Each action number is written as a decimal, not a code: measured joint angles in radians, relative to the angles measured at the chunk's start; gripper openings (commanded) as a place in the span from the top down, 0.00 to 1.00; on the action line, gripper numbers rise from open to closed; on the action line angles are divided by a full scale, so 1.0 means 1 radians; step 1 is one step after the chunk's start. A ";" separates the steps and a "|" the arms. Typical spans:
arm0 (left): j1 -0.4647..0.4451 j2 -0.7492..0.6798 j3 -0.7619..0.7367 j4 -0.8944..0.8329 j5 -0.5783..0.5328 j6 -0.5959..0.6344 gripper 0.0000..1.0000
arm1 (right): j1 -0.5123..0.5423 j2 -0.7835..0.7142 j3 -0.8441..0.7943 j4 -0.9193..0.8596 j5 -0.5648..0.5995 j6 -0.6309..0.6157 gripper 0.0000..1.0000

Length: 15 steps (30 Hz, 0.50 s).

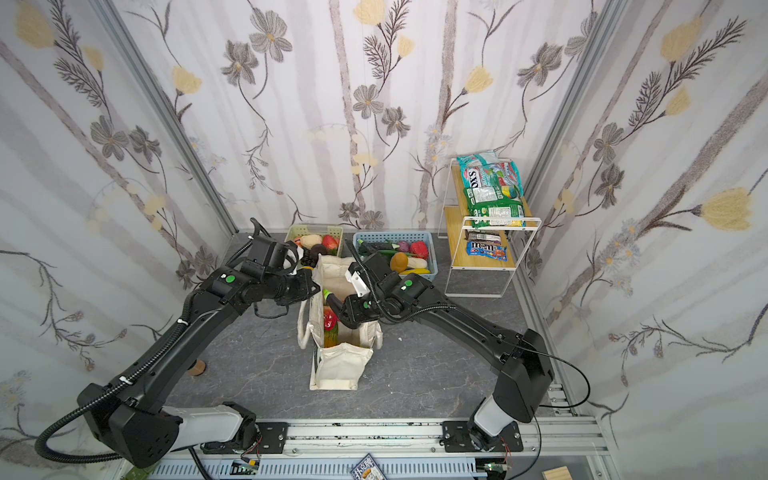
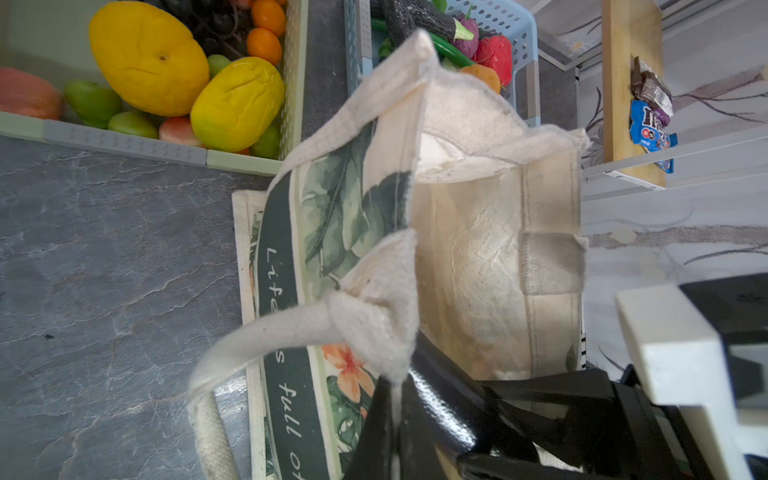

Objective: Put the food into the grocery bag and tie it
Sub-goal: 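Lower the eggplant into the bag while the left gripper holds the handle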

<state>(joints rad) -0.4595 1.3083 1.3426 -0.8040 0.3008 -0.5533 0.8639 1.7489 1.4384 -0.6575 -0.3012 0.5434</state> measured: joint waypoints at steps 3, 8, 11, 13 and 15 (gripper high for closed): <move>-0.006 0.009 0.006 0.011 0.036 0.005 1.00 | 0.014 0.023 0.036 -0.048 0.048 -0.018 0.67; -0.024 0.041 0.021 0.048 0.122 0.008 1.00 | 0.026 0.035 0.094 -0.114 0.103 -0.029 0.67; -0.034 0.055 0.024 0.075 0.161 0.008 1.00 | 0.028 0.043 0.126 -0.149 0.121 -0.028 0.67; -0.037 0.061 0.026 0.086 0.179 0.008 1.00 | 0.028 0.048 0.138 -0.161 0.128 -0.028 0.67; -0.037 0.062 0.026 0.099 0.198 0.006 1.00 | 0.028 0.054 0.140 -0.168 0.132 -0.028 0.67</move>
<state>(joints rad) -0.4965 1.3705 1.3685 -0.7052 0.4984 -0.5468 0.8917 1.8030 1.5780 -0.8253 -0.1688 0.5152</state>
